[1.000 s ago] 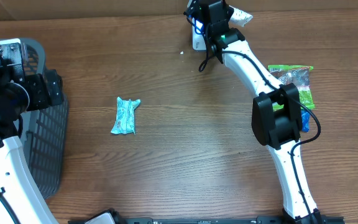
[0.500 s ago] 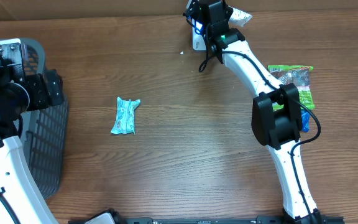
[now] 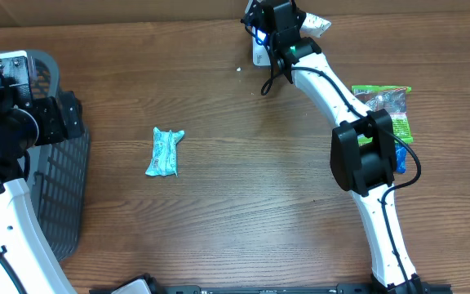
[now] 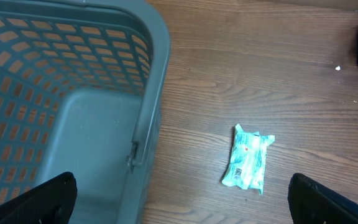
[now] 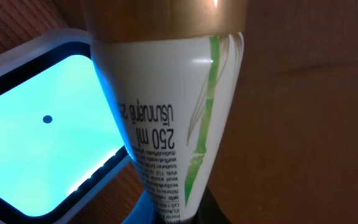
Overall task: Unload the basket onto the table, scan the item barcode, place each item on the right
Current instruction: 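Hold the conditioner tube's barcode in front of the scanner window, then move the tube right and set it down beside the snack bag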
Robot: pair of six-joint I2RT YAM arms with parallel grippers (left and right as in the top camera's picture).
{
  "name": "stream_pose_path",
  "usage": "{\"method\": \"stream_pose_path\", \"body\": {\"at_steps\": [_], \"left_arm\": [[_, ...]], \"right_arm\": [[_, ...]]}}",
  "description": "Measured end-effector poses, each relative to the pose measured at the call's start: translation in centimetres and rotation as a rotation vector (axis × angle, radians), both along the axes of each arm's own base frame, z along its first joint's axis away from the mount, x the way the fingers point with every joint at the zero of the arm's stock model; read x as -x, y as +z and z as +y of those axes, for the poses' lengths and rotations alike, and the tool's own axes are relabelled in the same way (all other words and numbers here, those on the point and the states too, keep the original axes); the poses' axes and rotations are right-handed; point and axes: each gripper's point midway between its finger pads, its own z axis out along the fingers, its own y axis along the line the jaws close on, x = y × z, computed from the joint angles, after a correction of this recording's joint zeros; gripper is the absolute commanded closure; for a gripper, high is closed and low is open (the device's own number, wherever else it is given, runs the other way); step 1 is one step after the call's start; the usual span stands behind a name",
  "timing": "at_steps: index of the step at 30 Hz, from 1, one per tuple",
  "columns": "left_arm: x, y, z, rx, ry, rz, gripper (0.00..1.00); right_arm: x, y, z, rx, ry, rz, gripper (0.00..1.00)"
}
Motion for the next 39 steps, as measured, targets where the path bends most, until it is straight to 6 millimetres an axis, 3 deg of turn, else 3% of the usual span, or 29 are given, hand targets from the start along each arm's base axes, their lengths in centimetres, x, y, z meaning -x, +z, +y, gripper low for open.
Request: {"method": "stream_pose_path", "body": {"at_steps": [9,12,15,18,22,23,26,28,32,33,39], "left_arm": [[0.0,0.0,0.0,0.000,0.000,0.000,0.00],[0.0,0.0,0.0,0.000,0.000,0.000,0.00],[0.0,0.0,0.0,0.000,0.000,0.000,0.00],[0.0,0.0,0.0,0.000,0.000,0.001,0.00],[0.0,0.0,0.0,0.000,0.000,0.000,0.01],[0.0,0.0,0.0,0.000,0.000,0.000,0.00],[0.0,0.0,0.0,0.000,0.000,0.000,0.00],[0.0,0.0,0.0,0.000,0.000,0.000,0.00],[0.0,0.0,0.0,0.000,0.000,0.000,0.00],[0.0,0.0,0.0,0.000,0.000,0.000,0.00],[0.0,0.0,0.0,0.000,0.000,0.000,0.00]], "right_arm": [[0.8,-0.9,-0.1,-0.037,-0.017,0.051,0.96],[2.1,-1.5,0.0,-0.074,-0.022,0.128,0.96],[4.9,-0.7,-0.1,-0.143,-0.032,0.240,0.96],[8.9,3.0,0.0,-0.279,-0.049,0.341,0.96],[16.2,10.4,-0.7,-0.543,-0.081,0.479,0.96],[18.3,12.9,-1.7,-0.637,-0.107,0.504,0.96],[22.6,15.5,-5.2,-0.803,-0.248,0.601,0.96],[24.2,14.9,-7.8,-0.860,-0.374,0.672,0.96],[23.4,11.3,-11.1,-0.917,-0.534,0.735,0.96],[22.9,8.6,-12.3,-0.928,-0.600,0.776,0.96],[23.7,-0.5,-14.7,-0.975,-0.757,0.932,0.96]]}}
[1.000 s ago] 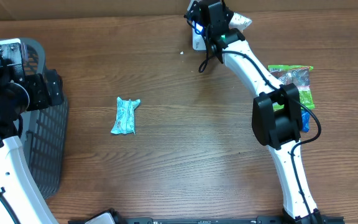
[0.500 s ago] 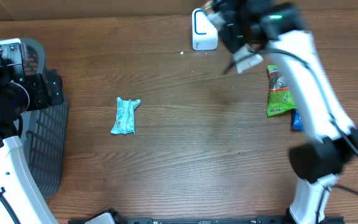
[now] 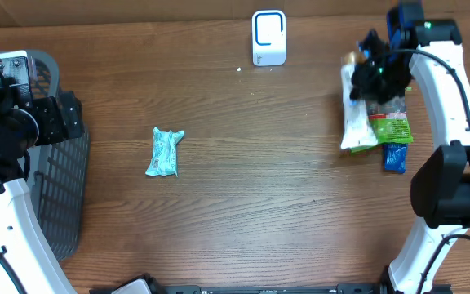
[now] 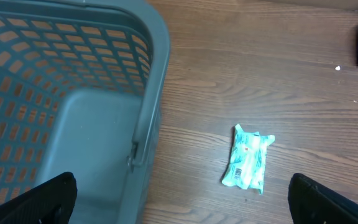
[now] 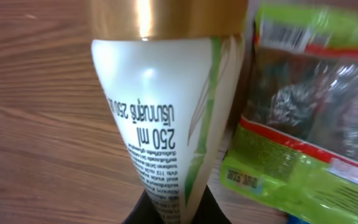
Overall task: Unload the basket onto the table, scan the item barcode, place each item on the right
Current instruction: 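Move the tube right and set it down beside the snack bag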
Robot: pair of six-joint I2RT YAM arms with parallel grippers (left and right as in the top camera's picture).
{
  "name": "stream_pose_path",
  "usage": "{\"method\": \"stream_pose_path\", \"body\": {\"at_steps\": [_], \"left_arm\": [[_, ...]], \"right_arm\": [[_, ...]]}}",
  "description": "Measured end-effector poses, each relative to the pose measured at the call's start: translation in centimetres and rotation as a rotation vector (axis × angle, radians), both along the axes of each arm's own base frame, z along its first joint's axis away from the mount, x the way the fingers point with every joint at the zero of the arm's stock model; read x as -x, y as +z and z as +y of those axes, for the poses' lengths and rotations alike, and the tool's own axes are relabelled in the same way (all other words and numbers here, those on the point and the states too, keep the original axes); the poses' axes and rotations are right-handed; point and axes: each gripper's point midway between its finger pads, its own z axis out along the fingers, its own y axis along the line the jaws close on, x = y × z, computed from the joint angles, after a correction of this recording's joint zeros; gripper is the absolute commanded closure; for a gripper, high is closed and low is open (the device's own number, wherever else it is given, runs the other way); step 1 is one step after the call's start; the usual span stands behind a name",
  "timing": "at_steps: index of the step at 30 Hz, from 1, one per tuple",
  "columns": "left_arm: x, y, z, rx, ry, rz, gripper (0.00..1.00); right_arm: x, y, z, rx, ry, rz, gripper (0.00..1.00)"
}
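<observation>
My right gripper [image 3: 379,77] is shut on a white tube with a gold cap [image 3: 352,114], held at the right side of the table next to a green packet [image 3: 392,124]. The right wrist view shows the tube [image 5: 166,106] filling the frame, its crimped end pinched in the gripper [image 5: 174,210], and the green packet [image 5: 309,118] just beside it. The white barcode scanner [image 3: 268,37] stands at the back middle, well to the left of the tube. Open at the far left, my left gripper [image 4: 182,205] hovers over the basket's edge.
A grey mesh basket [image 3: 64,196] stands at the left edge, seen also as the basket [image 4: 73,93] in the left wrist view. A teal packet [image 3: 165,152] lies left of centre. A blue item [image 3: 395,157] lies below the green packet.
My right gripper, still holding the tube, has moved from in front of the scanner at the back middle to the right side, beside the green packet. The left arm has not moved.
</observation>
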Motion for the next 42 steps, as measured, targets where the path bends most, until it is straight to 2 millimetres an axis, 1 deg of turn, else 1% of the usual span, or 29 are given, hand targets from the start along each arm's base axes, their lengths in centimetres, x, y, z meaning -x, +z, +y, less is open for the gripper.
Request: {"method": "stream_pose_path", "body": {"at_steps": [3,7,10,12,22,24,42], "left_arm": [[0.0,0.0,0.0,0.000,0.000,0.001,0.00],[0.0,0.0,0.0,0.000,0.000,0.000,0.00],[0.0,0.0,0.0,0.000,0.000,0.000,0.00],[0.0,0.0,0.0,0.000,0.000,0.000,0.00],[0.0,0.0,0.0,0.000,0.000,0.000,0.00],[0.0,0.0,0.0,0.000,0.000,0.000,0.00],[0.0,0.0,0.0,0.000,0.000,0.000,0.00]], "right_arm": [[0.6,-2.6,-1.1,-0.029,-0.042,0.037,0.96],[1.6,-5.5,-2.8,-0.053,-0.093,0.074,0.96],[2.4,-6.8,-3.7,-0.062,-0.123,0.100,0.96],[2.7,-7.3,-4.3,-0.072,-0.139,0.108,0.96],[2.7,-7.6,-6.6,-0.127,-0.216,0.098,0.96],[2.7,-7.6,-6.8,-0.127,-0.222,0.098,0.96],[2.6,-7.6,-6.9,-0.126,-0.220,0.091,0.96]]}}
